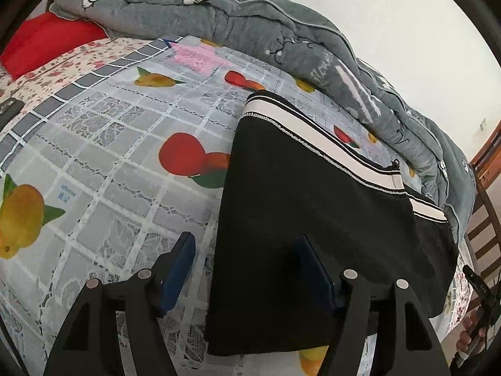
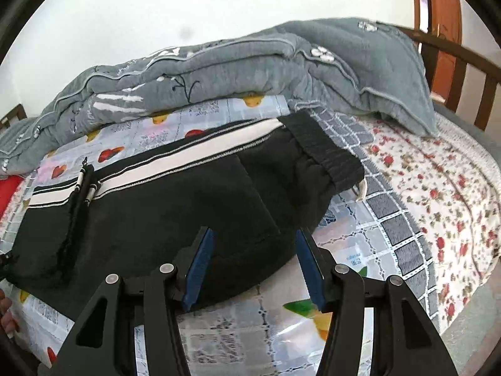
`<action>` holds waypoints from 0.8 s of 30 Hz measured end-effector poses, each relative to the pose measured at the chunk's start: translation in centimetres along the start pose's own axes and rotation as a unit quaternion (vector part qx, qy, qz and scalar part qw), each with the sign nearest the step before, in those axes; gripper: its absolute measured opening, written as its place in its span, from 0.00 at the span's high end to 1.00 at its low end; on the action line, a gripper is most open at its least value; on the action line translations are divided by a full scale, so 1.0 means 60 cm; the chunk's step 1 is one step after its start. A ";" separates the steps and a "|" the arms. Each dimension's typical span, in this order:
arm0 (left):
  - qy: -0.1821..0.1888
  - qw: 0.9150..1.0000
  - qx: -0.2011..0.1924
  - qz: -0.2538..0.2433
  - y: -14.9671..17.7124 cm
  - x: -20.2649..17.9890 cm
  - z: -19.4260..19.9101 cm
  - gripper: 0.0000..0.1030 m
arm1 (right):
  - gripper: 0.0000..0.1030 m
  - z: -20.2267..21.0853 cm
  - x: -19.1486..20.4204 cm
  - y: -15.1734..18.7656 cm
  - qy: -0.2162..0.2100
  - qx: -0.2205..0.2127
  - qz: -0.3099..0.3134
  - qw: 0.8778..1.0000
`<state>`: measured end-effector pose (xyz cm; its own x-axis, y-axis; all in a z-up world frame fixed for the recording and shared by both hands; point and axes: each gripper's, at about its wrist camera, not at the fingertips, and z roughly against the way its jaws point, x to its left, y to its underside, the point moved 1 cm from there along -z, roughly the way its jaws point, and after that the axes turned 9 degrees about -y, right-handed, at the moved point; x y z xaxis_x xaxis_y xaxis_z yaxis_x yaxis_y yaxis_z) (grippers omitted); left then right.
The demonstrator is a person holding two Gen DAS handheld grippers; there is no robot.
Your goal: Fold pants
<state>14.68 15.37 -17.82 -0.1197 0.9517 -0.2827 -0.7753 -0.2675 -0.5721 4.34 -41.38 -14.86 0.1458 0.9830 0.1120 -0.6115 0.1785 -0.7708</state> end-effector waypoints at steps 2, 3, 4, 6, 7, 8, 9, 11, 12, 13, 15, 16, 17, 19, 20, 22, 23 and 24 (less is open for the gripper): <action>0.010 1.000 0.004 0.004 -0.004 0.002 -0.002 0.35 | 0.48 0.005 0.017 -0.001 -0.003 0.000 0.007 1.000; 0.015 1.000 0.005 0.008 -0.005 0.004 -0.003 0.35 | 0.48 0.007 0.024 0.000 -0.004 0.001 0.008 1.000; 0.021 1.000 0.006 0.013 -0.006 0.006 -0.004 0.35 | 0.48 0.010 0.033 0.000 -0.004 0.002 0.011 1.000; 0.034 0.999 0.007 0.024 -0.006 0.012 -0.005 0.35 | 0.48 0.016 0.049 0.004 -0.007 0.005 0.019 1.000; 0.039 0.999 0.008 0.026 -0.005 0.014 -0.005 0.35 | 0.48 0.018 0.055 0.005 -0.011 0.006 0.023 1.000; 0.047 0.998 0.011 0.030 -0.003 0.016 -0.003 0.35 | 0.48 0.021 0.061 0.008 -0.013 0.007 0.027 1.000; 0.052 0.998 0.012 0.033 0.000 0.017 -0.001 0.35 | 0.48 0.023 0.066 0.010 -0.013 0.007 0.031 0.999; 0.068 0.997 0.015 0.034 0.009 0.019 0.006 0.35 | 0.48 0.027 0.075 0.014 -0.017 0.007 0.040 0.999; 0.073 0.997 0.015 0.032 0.014 0.020 0.009 0.35 | 0.48 0.027 0.079 0.015 -0.020 0.008 0.043 0.999; 0.078 0.996 0.014 0.030 0.022 0.020 0.015 0.36 | 0.48 0.026 0.082 0.017 -0.023 0.010 0.045 0.999; 0.088 0.996 0.012 0.025 0.035 0.020 0.025 0.36 | 0.48 0.023 0.088 0.017 -0.029 0.012 0.048 0.998; 0.092 0.995 0.011 0.022 0.043 0.019 0.030 0.36 | 0.48 0.023 0.090 0.017 -0.031 0.011 0.049 0.998; 0.094 0.995 0.007 0.018 0.053 0.017 0.037 0.36 | 0.48 0.023 0.093 0.017 -0.035 0.010 0.051 0.998; 0.093 0.996 0.001 0.013 0.063 0.013 0.044 0.36 | 0.48 0.019 0.100 0.016 -0.042 0.009 0.054 0.998; 0.089 0.996 -0.001 0.013 0.065 0.012 0.046 0.36 | 0.48 0.017 0.103 0.015 -0.046 0.009 0.055 0.997; 0.083 0.996 0.001 0.022 0.063 0.010 0.045 0.36 | 0.48 0.012 0.110 0.015 -0.059 0.011 0.059 0.997; 0.084 0.996 0.002 0.030 0.060 0.010 0.042 0.36 | 0.48 0.010 0.112 0.016 -0.063 0.012 0.061 0.996; 0.086 0.996 0.003 0.038 0.057 0.010 0.039 0.36 | 0.48 0.008 0.114 0.017 -0.068 0.013 0.064 0.996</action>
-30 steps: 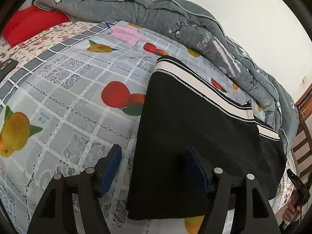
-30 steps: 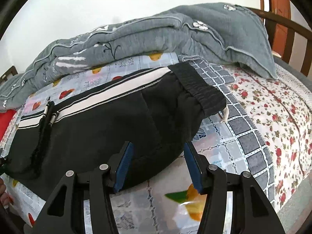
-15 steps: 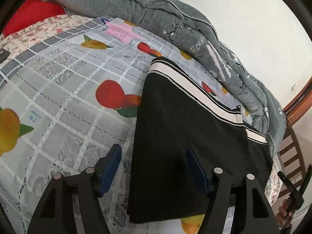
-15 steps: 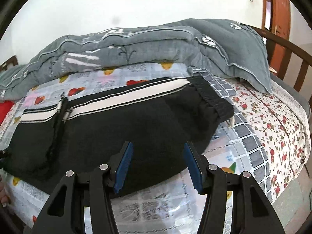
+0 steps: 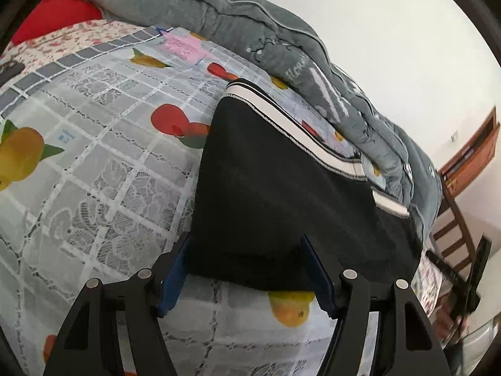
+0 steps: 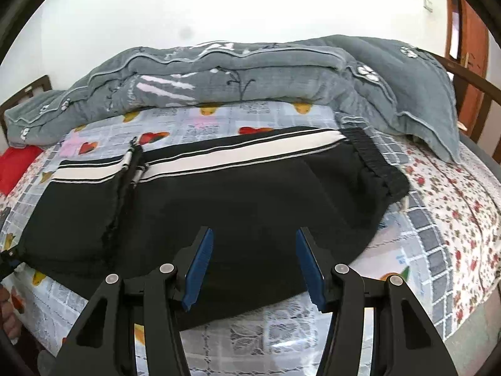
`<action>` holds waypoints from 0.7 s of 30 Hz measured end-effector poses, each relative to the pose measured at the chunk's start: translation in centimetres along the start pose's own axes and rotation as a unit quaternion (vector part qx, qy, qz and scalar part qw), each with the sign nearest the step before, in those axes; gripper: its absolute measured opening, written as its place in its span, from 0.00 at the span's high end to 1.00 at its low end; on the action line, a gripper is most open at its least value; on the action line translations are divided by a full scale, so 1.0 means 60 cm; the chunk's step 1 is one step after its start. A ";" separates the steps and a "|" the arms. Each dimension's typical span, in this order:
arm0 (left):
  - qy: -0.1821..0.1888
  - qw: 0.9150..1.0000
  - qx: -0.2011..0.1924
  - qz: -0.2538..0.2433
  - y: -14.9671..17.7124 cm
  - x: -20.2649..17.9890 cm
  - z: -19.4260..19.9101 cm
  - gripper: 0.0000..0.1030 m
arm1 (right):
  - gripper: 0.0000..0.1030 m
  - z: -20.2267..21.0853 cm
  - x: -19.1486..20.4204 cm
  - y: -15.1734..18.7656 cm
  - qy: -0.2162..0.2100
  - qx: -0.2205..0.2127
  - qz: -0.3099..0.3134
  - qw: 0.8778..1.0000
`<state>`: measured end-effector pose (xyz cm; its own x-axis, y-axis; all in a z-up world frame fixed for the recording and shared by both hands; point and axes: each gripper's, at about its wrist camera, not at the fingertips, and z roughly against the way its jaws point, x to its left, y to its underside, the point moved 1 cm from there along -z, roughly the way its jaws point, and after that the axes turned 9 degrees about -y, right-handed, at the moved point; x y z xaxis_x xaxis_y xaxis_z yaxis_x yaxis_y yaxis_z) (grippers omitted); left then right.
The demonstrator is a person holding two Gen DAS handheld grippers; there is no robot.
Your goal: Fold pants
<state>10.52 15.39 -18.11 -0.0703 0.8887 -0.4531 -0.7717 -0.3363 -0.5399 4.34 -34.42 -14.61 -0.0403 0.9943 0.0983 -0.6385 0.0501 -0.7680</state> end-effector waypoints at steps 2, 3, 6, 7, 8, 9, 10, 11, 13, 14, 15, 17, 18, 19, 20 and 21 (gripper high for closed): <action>0.003 1.000 -0.002 0.019 -0.006 0.001 -0.009 0.36 | 0.48 -0.004 0.003 0.002 -0.003 0.002 0.009 1.000; 0.004 1.000 -0.005 0.028 -0.007 0.001 -0.013 0.36 | 0.48 -0.005 0.002 0.004 -0.003 0.003 0.013 1.000; 0.005 0.998 -0.013 0.062 -0.009 0.004 -0.020 0.36 | 0.48 -0.009 -0.008 0.013 -0.014 0.009 0.019 1.000; 0.004 0.997 -0.016 0.072 -0.007 0.004 -0.020 0.37 | 0.48 -0.011 -0.012 0.015 -0.018 0.012 0.019 1.000; 0.002 0.997 -0.018 0.078 -0.002 0.003 -0.018 0.37 | 0.48 -0.014 -0.016 0.018 -0.021 0.015 0.019 0.999; 0.003 0.997 -0.017 0.079 0.003 0.000 -0.016 0.37 | 0.48 -0.016 -0.022 0.022 -0.023 0.016 0.019 0.999; 0.003 0.997 -0.015 0.078 0.009 -0.004 -0.013 0.37 | 0.48 -0.019 -0.029 0.027 -0.025 0.018 0.017 0.999; 0.005 0.997 -0.013 0.075 0.017 -0.011 -0.008 0.37 | 0.48 -0.022 -0.036 0.031 -0.028 0.020 0.015 0.999; 0.002 0.997 -0.011 0.072 0.024 -0.018 -0.005 0.37 | 0.48 -0.029 -0.050 0.039 -0.037 0.025 0.008 0.999; -0.007 0.997 -0.013 0.072 0.023 -0.022 -0.006 0.37 | 0.48 -0.030 -0.056 0.042 -0.041 0.027 0.005 0.999; -0.014 0.997 -0.012 0.076 0.021 -0.025 -0.008 0.37 | 0.48 -0.031 -0.062 0.044 -0.044 0.028 0.001 0.999; -0.028 0.994 -0.007 0.101 0.010 -0.027 -0.014 0.53 | 0.48 -0.027 -0.076 0.047 -0.051 0.027 -0.006 0.998; -0.039 0.993 -0.002 0.113 0.007 -0.026 -0.018 0.59 | 0.48 -0.021 -0.083 0.049 -0.056 0.023 -0.010 0.998; -0.052 0.991 0.003 0.124 0.004 -0.025 -0.022 0.67 | 0.48 -0.015 -0.088 0.049 -0.060 0.019 -0.011 0.998; -0.059 0.989 0.003 0.133 0.003 -0.025 -0.022 0.73 | 0.48 -0.010 -0.092 0.050 -0.062 0.016 -0.010 0.998; -0.068 0.988 0.001 0.138 0.002 -0.028 -0.019 0.76 | 0.48 -0.003 -0.097 0.051 -0.064 0.011 -0.007 0.998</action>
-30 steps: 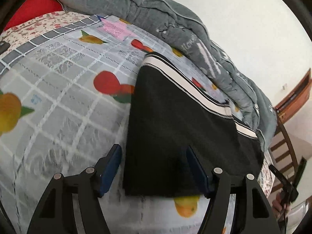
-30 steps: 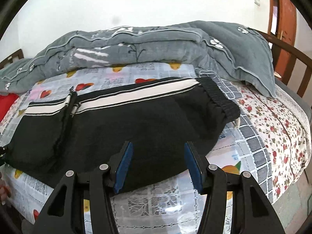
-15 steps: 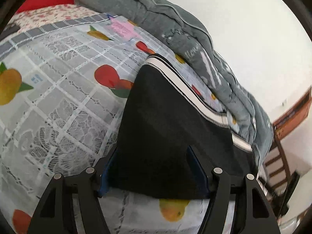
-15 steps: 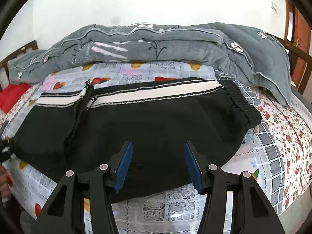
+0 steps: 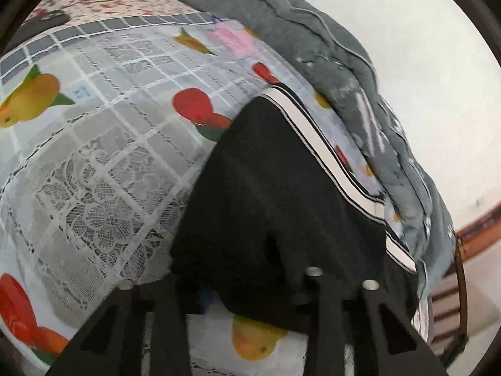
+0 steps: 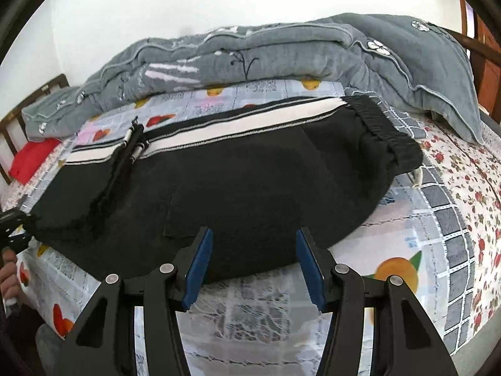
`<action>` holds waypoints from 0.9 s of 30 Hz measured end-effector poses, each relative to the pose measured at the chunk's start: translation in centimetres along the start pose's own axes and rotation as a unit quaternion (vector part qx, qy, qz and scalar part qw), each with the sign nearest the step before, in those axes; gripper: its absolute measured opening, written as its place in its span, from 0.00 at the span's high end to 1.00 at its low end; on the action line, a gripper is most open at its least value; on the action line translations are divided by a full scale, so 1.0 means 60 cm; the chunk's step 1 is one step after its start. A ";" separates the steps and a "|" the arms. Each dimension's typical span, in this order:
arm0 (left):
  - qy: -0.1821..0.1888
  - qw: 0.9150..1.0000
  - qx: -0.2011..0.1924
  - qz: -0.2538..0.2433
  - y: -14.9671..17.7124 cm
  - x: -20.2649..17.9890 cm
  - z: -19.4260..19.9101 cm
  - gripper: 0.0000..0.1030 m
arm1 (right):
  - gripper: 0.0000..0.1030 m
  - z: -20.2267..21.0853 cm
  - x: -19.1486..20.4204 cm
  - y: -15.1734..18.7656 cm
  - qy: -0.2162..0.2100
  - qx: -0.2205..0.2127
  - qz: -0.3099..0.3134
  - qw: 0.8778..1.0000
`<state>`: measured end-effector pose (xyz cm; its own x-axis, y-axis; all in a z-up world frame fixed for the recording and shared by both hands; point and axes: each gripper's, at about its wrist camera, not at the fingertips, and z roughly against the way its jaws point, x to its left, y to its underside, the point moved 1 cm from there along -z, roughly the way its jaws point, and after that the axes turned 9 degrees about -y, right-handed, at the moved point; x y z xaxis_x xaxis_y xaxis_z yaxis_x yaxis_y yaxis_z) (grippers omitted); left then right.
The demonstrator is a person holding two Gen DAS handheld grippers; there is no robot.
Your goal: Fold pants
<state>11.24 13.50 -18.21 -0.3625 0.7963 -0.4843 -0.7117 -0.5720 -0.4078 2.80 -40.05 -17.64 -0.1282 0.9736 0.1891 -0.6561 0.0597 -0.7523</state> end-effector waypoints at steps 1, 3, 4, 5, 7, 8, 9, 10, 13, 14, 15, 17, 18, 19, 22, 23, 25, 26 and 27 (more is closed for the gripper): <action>-0.008 1.000 -0.008 0.000 0.001 -0.007 0.008 0.83 | 0.48 0.008 -0.006 0.001 -0.001 -0.006 0.004 1.000; -0.024 0.999 -0.028 -0.020 0.003 -0.031 0.026 0.86 | 0.48 0.018 -0.017 0.002 -0.002 -0.013 0.005 1.000; -0.033 0.998 -0.040 -0.033 0.003 -0.047 0.037 0.87 | 0.48 0.022 -0.025 0.002 -0.005 -0.016 0.004 1.000; -0.040 0.996 -0.057 -0.048 0.004 -0.072 0.051 0.88 | 0.48 0.025 -0.035 0.002 -0.008 -0.018 0.000 1.000; -0.039 0.994 -0.079 -0.072 0.006 -0.118 0.076 0.88 | 0.48 0.032 -0.051 0.000 -0.011 -0.021 -0.009 1.000; -0.037 0.992 -0.087 -0.086 0.006 -0.140 0.085 0.88 | 0.48 0.035 -0.057 -0.001 -0.013 -0.023 -0.012 1.000; -0.035 0.990 -0.093 -0.102 0.008 -0.162 0.093 0.88 | 0.48 0.040 -0.063 -0.002 -0.014 -0.025 -0.014 0.999; -0.033 0.988 -0.097 -0.119 0.012 -0.183 0.101 0.88 | 0.48 0.045 -0.071 -0.003 -0.014 -0.029 -0.016 0.999; -0.013 0.978 -0.114 -0.173 0.032 -0.259 0.124 0.88 | 0.48 0.061 -0.092 -0.003 -0.009 -0.039 -0.020 0.999; -0.009 0.975 -0.116 -0.188 0.039 -0.278 0.127 0.88 | 0.48 0.065 -0.099 -0.003 -0.010 -0.041 -0.022 0.999; -0.004 0.973 -0.116 -0.201 0.046 -0.296 0.129 0.88 | 0.48 0.067 -0.104 -0.004 -0.010 -0.042 -0.024 0.999; 0.012 0.967 -0.113 -0.229 0.066 -0.334 0.127 0.88 | 0.48 0.072 -0.116 -0.003 -0.007 -0.041 -0.029 0.999; 0.017 0.963 -0.111 -0.245 0.079 -0.354 0.125 0.88 | 0.48 0.074 -0.121 -0.002 -0.005 -0.041 -0.031 0.999; 0.021 0.959 -0.109 -0.260 0.092 -0.373 0.121 0.88 | 0.48 0.075 -0.126 -0.001 -0.004 -0.039 -0.033 0.999; 0.037 0.950 -0.096 -0.293 0.131 -0.415 0.104 0.88 | 0.48 0.079 -0.137 0.005 0.006 -0.033 -0.031 0.999; 0.047 0.947 -0.086 -0.305 0.151 -0.429 0.095 0.88 | 0.48 0.081 -0.140 0.009 0.009 -0.032 -0.030 0.999; 0.057 0.943 -0.068 -0.322 0.182 -0.448 0.070 0.88 | 0.48 0.081 -0.146 0.013 0.012 -0.027 -0.030 0.999; 0.059 0.940 -0.059 -0.330 0.198 -0.456 0.058 0.88 | 0.48 0.080 -0.150 0.016 0.013 -0.025 -0.032 0.999; 0.060 0.938 -0.049 -0.337 0.211 -0.461 0.045 0.88 | 0.48 0.079 -0.153 0.020 0.014 -0.022 -0.034 0.999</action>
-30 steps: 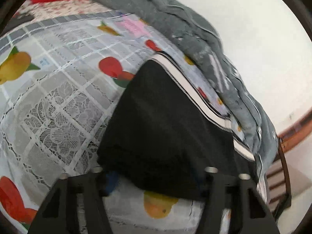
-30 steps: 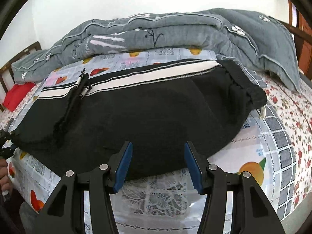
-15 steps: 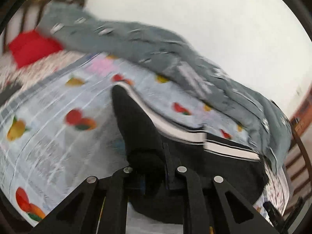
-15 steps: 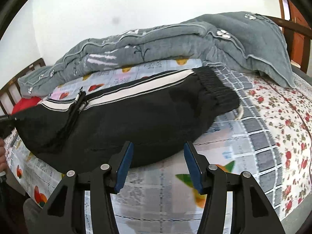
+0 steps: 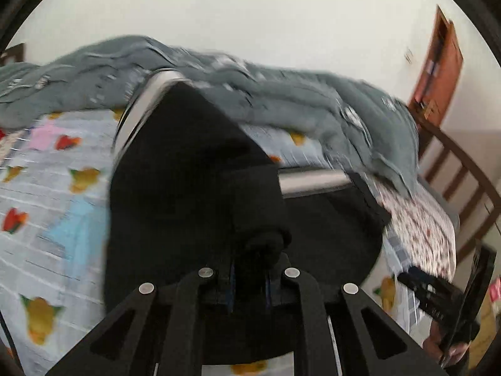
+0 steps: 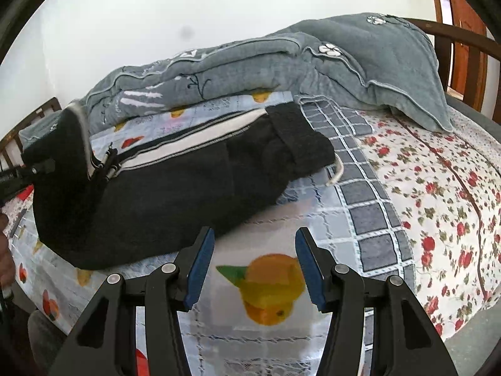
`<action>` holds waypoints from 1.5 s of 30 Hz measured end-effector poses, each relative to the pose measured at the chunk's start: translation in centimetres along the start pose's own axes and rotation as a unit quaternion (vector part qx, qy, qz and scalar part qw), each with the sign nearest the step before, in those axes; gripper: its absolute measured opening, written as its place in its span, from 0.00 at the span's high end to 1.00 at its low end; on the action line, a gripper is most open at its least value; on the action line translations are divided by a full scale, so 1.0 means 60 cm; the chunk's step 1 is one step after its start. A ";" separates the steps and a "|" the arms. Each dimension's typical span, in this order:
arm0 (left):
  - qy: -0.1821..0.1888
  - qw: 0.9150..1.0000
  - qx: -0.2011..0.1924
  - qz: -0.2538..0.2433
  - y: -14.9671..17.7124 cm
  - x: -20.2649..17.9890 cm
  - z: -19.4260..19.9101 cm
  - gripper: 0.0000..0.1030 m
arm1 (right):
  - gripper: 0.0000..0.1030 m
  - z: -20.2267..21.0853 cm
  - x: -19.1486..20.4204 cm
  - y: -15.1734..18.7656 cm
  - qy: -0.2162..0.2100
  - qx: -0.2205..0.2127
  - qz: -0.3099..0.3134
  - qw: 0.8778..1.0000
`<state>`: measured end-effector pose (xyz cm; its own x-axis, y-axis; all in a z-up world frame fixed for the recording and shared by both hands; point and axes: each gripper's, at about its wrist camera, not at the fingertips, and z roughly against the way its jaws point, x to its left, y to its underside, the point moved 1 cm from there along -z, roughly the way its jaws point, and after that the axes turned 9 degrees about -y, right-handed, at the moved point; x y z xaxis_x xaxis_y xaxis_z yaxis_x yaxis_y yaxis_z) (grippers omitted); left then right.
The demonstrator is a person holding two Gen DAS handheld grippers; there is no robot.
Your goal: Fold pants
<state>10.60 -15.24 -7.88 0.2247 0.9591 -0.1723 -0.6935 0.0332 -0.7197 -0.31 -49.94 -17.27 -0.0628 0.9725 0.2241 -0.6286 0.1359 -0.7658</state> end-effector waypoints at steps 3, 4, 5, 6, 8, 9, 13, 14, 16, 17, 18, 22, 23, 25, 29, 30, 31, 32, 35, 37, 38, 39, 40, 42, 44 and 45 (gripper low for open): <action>0.017 0.998 0.047 -0.027 0.032 -0.028 -0.044 0.88 | 0.48 -0.005 0.000 0.007 -0.002 0.007 -0.005 1.000; 0.027 0.997 0.070 -0.032 0.041 -0.033 -0.059 0.88 | 0.48 -0.007 0.002 0.009 -0.002 0.010 -0.006 1.000; 0.031 0.996 0.081 -0.031 0.044 -0.037 -0.067 0.88 | 0.48 -0.009 0.004 0.010 -0.003 0.012 -0.005 1.000; 0.033 0.996 0.081 -0.031 0.048 -0.037 -0.066 0.88 | 0.48 -0.011 0.007 0.011 -0.004 0.013 -0.003 1.000; 0.041 0.996 0.072 -0.033 0.044 -0.032 -0.051 0.82 | 0.48 -0.013 0.017 0.009 -0.006 0.014 0.001 1.000; 0.051 0.995 0.073 -0.033 0.041 -0.027 -0.045 0.78 | 0.48 -0.014 0.023 0.007 -0.009 0.013 0.003 1.000; 0.087 0.995 0.051 -0.028 0.028 -0.004 -0.007 0.42 | 0.48 -0.021 0.050 -0.010 -0.032 0.008 0.007 0.999; 0.078 0.996 0.030 -0.032 0.027 0.006 0.011 0.35 | 0.48 -0.022 0.057 -0.014 -0.039 0.006 0.006 0.999; 0.070 0.997 0.005 -0.033 0.028 0.028 0.032 0.34 | 0.48 -0.028 0.075 -0.024 -0.060 0.004 0.002 0.998; 0.061 0.998 0.005 -0.026 0.028 0.045 0.039 0.34 | 0.47 -0.032 0.085 -0.028 -0.072 0.004 0.000 0.997; 0.052 0.998 0.009 -0.018 0.028 0.060 0.039 0.34 | 0.46 -0.036 0.094 -0.032 -0.083 0.005 -0.003 0.997; 0.015 1.000 0.018 0.011 0.039 0.129 0.042 0.34 | 0.42 -0.073 0.135 -0.041 -0.137 0.019 -0.028 0.990; 0.008 1.000 0.019 0.019 0.045 0.147 0.045 0.34 | 0.42 -0.084 0.144 -0.041 -0.146 0.026 -0.035 0.988; 0.003 0.999 0.021 0.034 0.059 0.184 0.049 0.34 | 0.42 -0.108 0.162 -0.037 -0.173 0.041 -0.054 0.983; 0.012 0.998 0.037 0.055 0.085 0.229 0.047 0.34 | 0.42 -0.158 0.186 -0.029 -0.221 0.069 -0.095 0.968; 0.020 0.997 0.041 0.057 0.092 0.235 0.048 0.33 | 0.42 -0.179 0.191 -0.026 -0.227 0.087 -0.111 0.964; 0.033 0.997 0.047 0.057 0.099 0.236 0.047 0.32 | 0.43 -0.192 0.191 -0.025 -0.229 0.096 -0.120 0.961; 0.051 0.996 0.054 0.052 0.108 0.232 0.044 0.31 | 0.56 -0.200 0.194 -0.025 -0.235 0.099 -0.126 0.959; 0.063 0.996 0.059 0.022 0.126 0.207 0.039 0.30 | 0.79 -0.188 0.206 -0.043 -0.244 0.079 -0.104 0.961; 0.059 0.996 0.065 0.009 0.133 0.186 0.025 0.29 | 0.81 -0.158 0.216 -0.070 -0.251 0.044 -0.073 0.964; 0.058 0.996 0.068 0.007 0.135 0.176 0.017 0.29 | 0.81 -0.148 0.220 -0.083 -0.252 0.035 -0.063 0.965; 0.056 0.996 0.069 0.007 0.137 0.166 0.010 0.29 | 0.81 -0.139 0.224 -0.096 -0.252 0.026 -0.054 0.966; 0.051 0.996 0.066 0.007 0.138 0.155 0.002 0.28 | 0.81 -0.130 0.228 -0.110 -0.252 0.017 -0.043 0.967; 0.036 0.998 0.052 0.005 0.138 0.131 -0.008 0.25 | 0.81 -0.116 0.228 -0.132 -0.252 0.006 -0.025 0.967; 0.023 0.998 0.052 -0.004 0.139 0.106 -0.023 0.21 | 0.82 -0.102 0.220 -0.149 -0.250 -0.005 -0.010 0.968; 0.004 0.998 0.054 -0.013 0.140 0.096 -0.031 0.21 | 0.82 -0.097 0.215 -0.155 -0.248 -0.009 -0.004 0.969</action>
<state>7.35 -9.94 -16.15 0.2487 0.9554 -0.1594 -0.7567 0.0889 -0.6477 9.24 -37.59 -10.74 -0.4255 0.7616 0.4888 -0.6170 0.1509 -0.7723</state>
